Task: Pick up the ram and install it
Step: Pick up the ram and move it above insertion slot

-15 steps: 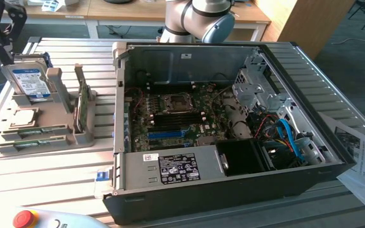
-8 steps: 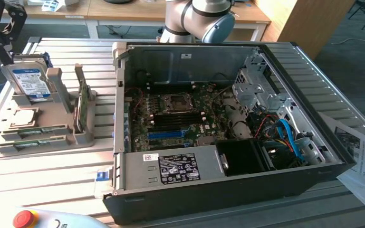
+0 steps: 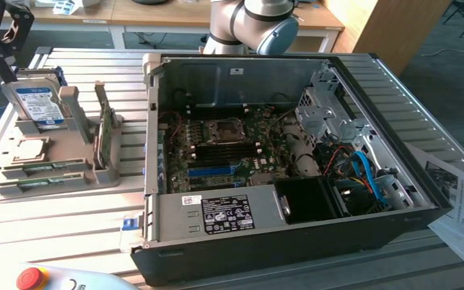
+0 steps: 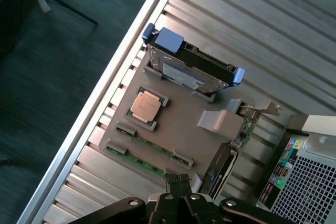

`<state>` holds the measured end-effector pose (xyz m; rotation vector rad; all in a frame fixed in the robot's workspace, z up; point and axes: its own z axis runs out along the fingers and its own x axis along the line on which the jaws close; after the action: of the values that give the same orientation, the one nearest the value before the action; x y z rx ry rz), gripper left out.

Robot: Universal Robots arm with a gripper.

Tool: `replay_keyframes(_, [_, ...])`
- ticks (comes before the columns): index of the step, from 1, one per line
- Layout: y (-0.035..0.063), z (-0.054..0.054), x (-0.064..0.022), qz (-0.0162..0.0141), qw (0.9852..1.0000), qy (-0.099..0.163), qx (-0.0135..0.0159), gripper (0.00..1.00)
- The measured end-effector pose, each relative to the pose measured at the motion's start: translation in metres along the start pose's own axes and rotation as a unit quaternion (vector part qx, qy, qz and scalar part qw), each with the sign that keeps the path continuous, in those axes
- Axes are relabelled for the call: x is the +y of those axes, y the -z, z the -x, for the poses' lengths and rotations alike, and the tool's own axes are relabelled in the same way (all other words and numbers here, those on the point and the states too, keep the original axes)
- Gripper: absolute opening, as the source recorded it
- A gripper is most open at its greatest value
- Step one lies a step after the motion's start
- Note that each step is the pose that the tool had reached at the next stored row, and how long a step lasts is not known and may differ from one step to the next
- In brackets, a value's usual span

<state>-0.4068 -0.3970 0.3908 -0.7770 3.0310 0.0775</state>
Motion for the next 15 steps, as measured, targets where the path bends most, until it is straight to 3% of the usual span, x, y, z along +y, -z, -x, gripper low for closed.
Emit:
replay_keyframes(8, [0.0000, 0.0000, 0.0001, 0.0012, 0.9987, 0.052, 0.0023, 0.10])
replay_keyframes(15, [0.0000, 0.0002, 0.0003, 0.0022, 0.9954, 0.095, 0.0043, 0.10])
